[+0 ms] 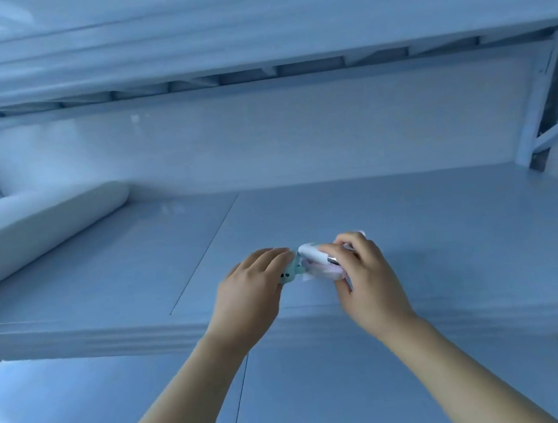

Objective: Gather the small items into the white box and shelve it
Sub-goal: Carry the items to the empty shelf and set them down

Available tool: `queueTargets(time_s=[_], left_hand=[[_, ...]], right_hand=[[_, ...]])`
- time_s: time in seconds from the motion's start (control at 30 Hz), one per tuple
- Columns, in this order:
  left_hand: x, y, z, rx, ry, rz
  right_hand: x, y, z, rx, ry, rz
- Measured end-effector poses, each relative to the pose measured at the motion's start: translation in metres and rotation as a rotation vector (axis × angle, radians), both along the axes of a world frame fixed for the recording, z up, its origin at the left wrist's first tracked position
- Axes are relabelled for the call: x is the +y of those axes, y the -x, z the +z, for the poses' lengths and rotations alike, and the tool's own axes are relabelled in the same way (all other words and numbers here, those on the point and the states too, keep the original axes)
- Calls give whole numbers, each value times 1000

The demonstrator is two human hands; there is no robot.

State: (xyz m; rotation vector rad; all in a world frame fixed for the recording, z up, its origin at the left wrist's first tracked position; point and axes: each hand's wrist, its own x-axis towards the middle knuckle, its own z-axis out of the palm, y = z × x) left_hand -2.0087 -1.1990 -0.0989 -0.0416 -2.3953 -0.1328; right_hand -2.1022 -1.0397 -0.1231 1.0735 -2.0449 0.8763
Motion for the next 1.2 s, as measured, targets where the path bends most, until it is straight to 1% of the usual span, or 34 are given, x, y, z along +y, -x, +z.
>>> queueTargets(time_s=[0.3, 0.47, 0.6, 0.77, 0.83, 1.03, 1.2], left_hand=[[-55, 76, -22, -120, -44, -57], [-88, 105, -25, -152, -24, -16], [-112, 122, -23, -188, -55, 4], [-136, 140, -25, -213, -21, 69], [-139, 143, -29, -204, -46, 67], [-144, 143, -33, -177, -92, -54], [-144, 142, -34, -191, -98, -79]], right_hand=[[-46, 56, -2, -134, -132, -39], [-79, 79, 4, -149, -173, -34], [-109, 101, 14, -171, -208, -55], [-131, 119, 9, -162, -136, -77], [-132, 123, 0, -176, -143, -74], [-127, 130, -11, -225, -160, -25], [-128, 128, -11, -296, -139, 23]])
